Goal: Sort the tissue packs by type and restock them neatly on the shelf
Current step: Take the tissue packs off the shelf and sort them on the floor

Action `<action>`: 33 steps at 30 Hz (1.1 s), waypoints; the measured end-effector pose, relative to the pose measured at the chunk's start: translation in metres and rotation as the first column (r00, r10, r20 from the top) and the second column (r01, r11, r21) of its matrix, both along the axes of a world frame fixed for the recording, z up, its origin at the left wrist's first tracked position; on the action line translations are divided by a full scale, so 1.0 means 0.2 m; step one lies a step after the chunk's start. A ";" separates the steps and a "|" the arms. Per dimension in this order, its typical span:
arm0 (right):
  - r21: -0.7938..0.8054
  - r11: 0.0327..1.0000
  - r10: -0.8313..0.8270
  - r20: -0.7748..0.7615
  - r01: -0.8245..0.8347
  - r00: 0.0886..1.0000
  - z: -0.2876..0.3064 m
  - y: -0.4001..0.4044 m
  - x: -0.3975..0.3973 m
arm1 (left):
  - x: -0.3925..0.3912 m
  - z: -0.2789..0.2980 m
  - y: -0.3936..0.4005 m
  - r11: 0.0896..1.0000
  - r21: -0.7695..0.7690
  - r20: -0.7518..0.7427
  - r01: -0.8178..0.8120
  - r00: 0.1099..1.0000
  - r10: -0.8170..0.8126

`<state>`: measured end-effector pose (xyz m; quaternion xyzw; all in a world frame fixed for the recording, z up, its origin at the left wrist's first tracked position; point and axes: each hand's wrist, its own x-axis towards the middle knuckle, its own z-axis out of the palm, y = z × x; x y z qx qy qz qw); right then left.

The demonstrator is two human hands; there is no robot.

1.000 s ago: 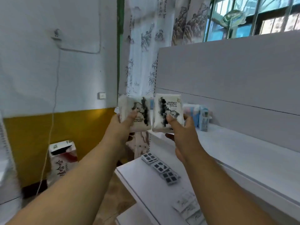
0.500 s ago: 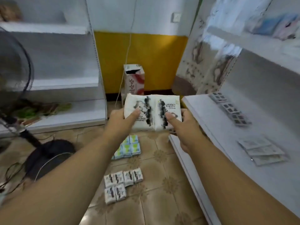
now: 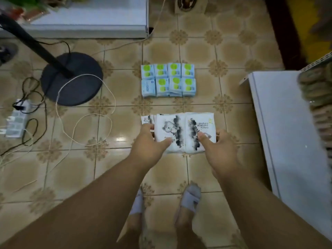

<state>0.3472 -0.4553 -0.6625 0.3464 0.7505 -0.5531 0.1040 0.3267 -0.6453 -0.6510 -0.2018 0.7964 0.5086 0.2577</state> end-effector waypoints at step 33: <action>0.305 0.863 0.401 0.074 -0.404 0.913 -0.02 0.41 -0.07 | -0.09 -0.11 0.66 0.637 -0.564 -0.110 0.525 0.717 -0.688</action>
